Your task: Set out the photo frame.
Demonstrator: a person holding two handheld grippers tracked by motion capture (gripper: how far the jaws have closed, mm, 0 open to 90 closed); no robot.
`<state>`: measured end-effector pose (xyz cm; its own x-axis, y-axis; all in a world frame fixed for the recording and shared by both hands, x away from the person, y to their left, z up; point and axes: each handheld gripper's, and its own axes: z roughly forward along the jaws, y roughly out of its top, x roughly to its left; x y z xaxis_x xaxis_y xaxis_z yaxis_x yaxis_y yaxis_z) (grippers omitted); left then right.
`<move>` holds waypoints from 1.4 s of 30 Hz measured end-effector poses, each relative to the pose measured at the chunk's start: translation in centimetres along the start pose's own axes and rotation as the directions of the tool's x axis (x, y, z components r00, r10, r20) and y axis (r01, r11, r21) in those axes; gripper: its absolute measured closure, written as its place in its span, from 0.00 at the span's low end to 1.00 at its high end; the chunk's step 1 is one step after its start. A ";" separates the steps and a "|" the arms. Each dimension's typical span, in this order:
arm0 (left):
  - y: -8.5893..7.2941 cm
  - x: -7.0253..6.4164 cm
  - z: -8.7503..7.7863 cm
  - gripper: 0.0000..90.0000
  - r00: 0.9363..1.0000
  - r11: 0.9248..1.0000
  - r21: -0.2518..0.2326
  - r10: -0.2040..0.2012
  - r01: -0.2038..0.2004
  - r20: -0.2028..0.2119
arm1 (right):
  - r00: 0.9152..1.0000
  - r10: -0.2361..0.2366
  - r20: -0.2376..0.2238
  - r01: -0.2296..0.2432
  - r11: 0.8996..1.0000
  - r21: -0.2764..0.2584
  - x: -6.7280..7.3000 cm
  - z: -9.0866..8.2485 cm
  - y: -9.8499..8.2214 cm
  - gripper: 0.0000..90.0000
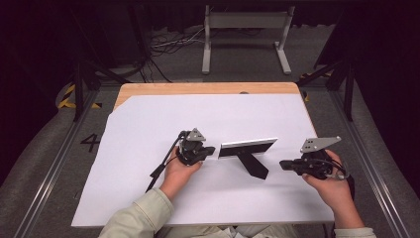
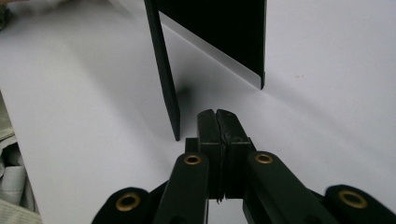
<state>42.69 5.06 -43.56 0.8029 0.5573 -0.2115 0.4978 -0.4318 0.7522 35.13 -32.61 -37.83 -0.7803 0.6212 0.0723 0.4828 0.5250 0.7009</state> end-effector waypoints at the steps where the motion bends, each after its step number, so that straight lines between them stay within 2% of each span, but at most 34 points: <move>1: 0.0 0.1 0.2 1.00 1.000 1.000 0.006 -0.021 0.021 0.009 | 1.000 0.004 -0.002 -0.004 1.000 0.001 0.0 0.0 -0.1 0.99; 9: 0.5 -0.3 1.4 1.00 1.000 0.999 0.032 -0.025 0.025 0.012 | 1.000 0.025 0.001 -0.025 1.000 0.006 0.1 -0.3 -0.8 0.98; 11: 0.5 -0.1 1.7 1.00 0.998 0.998 0.030 -0.051 0.051 0.029 | 1.000 0.028 0.002 -0.028 1.000 0.008 0.2 -0.3 -1.0 0.98; 14: 0.5 -0.1 2.0 1.00 0.997 0.997 0.037 -0.072 0.071 0.031 | 0.999 0.034 0.002 -0.034 0.999 0.009 0.2 -0.4 -1.2 0.98; 19: 0.5 0.1 2.4 1.00 0.996 0.996 0.045 -0.080 0.079 0.028 | 0.999 0.040 0.002 -0.040 0.999 0.011 0.3 -0.5 -1.5 0.98; 21: 0.6 0.2 2.5 1.00 0.998 0.996 0.062 -0.062 0.061 0.028 | 0.999 0.044 0.002 -0.044 0.999 0.009 0.4 -0.8 -1.7 0.98; 24: 0.6 0.2 2.5 1.00 0.997 0.995 0.066 -0.070 0.068 0.031 | 0.999 0.042 0.002 -0.042 0.999 0.000 0.3 -1.0 -1.6 0.98; 34: 0.5 -0.1 2.5 1.00 0.997 0.994 0.093 -0.061 0.056 0.046 | 0.999 0.043 0.011 -0.042 0.999 -0.033 0.4 -2.0 -1.3 0.98; 42: 0.5 -1.1 2.6 1.00 0.997 0.993 0.121 -0.010 0.002 0.071 | 0.998 0.055 0.014 -0.054 0.996 -0.067 0.3 -2.8 -1.1 0.98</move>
<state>42.94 2.43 -44.55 0.8189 0.5102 -0.2629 0.5352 -0.5134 0.6708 33.23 -34.64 -36.55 -0.7469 0.6573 0.1007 0.4966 0.4507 0.7418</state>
